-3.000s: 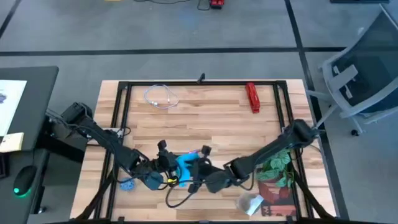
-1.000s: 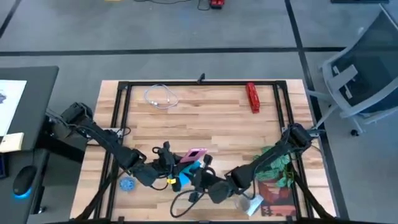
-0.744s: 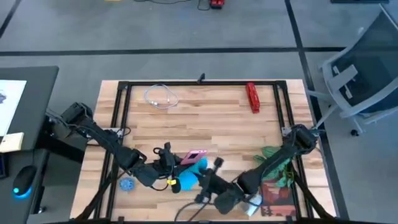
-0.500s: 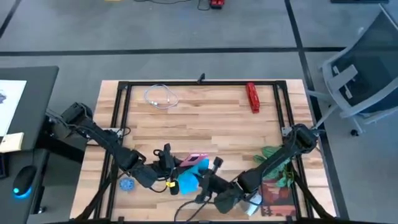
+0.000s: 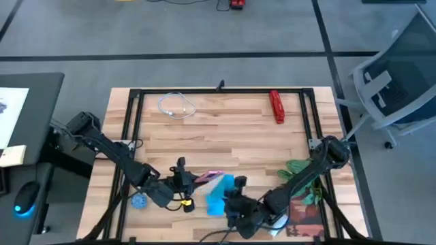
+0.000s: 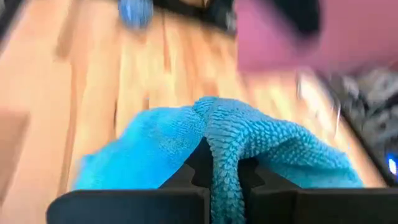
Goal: Apply microfiber cloth
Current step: Wipe the back and front of the cellphone with the blue microfiber cloth
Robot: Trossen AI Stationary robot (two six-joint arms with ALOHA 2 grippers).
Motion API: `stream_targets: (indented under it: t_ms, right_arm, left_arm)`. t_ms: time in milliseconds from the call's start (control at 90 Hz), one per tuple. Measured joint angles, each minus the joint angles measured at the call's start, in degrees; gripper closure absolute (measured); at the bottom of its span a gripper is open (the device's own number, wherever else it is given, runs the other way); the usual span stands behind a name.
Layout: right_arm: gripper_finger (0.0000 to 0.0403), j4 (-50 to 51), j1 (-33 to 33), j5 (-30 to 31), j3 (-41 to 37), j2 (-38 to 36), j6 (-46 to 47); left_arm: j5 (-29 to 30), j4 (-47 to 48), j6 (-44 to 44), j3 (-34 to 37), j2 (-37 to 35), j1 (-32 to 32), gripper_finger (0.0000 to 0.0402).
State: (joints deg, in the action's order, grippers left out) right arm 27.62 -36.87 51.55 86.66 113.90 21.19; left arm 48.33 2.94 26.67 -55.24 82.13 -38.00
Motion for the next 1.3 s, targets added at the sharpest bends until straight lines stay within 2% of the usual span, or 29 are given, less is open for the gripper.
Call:
stream_targets:
  t_ms: [67,144,222,344,400,489,633,767,867,1033,1144,1300]
  right_arm:
    - [0.0403,3.81,0.53,0.02,-0.01,0.02,3.81]
    - [0.0403,3.58,1.83,-0.2,-0.01,0.58,3.55]
    - [0.0403,0.57,3.55,-2.26,-0.05,0.8,-1.22]
    - [0.0387,-9.15,7.32,-9.05,0.01,0.71,-13.6]
    - [0.0367,-11.5,8.8,-13.2,0.25,0.71,-19.56]
    - [0.032,-8.87,10.3,-17.83,3.36,0.78,-26.21]
    - [0.0219,0.21,10.51,-20.37,11.96,0.78,-38.25]
    - [0.0133,6.47,9.13,-18.98,18.25,0.78,-53.22]
    - [0.0102,11.3,7.47,-15.65,21.41,0.69,-66.26]
    - [0.0093,13.3,6.07,-5.95,21.83,0.71,-87.26]
    - [0.0097,13.19,6.61,-0.59,21.12,0.67,-100.34]
    - [0.0101,12.1,8.13,-0.84,20.8,0.71,-112.93]
  left_arm:
    - [0.36,4.05,1.7,0.0,-1.31,0.01,0.0395]
    - [0.66,8.74,4.36,0.0,-2.72,0.02,0.0395]
    - [0.75,13.22,6.22,0.0,-4.21,0.04,0.0395]
    - [0.17,20.27,10.14,0.0,-6.78,0.05,0.0395]
    - [-0.38,22.93,12.05,0.0,-8.07,0.07,0.0395]
    - [-1.31,26.93,14.63,0.0,-9.87,0.07,0.0395]
    - [-1.99,29.98,16.23,0.0,-10.96,0.07,0.0395]
    - [-4.82,29.93,16.27,0.0,-10.76,0.08,0.0395]
    - [-7.19,30.09,16.28,0.0,-9.69,0.07,0.0395]
    - [-11.31,28.6,14.75,0.0,-9.86,-0.07,0.0395]
    - [-16.09,25.45,11.16,0.02,-9.77,-0.04,0.0395]
    - [-18.75,23.17,9.69,0.13,-9.75,0.19,0.0395]
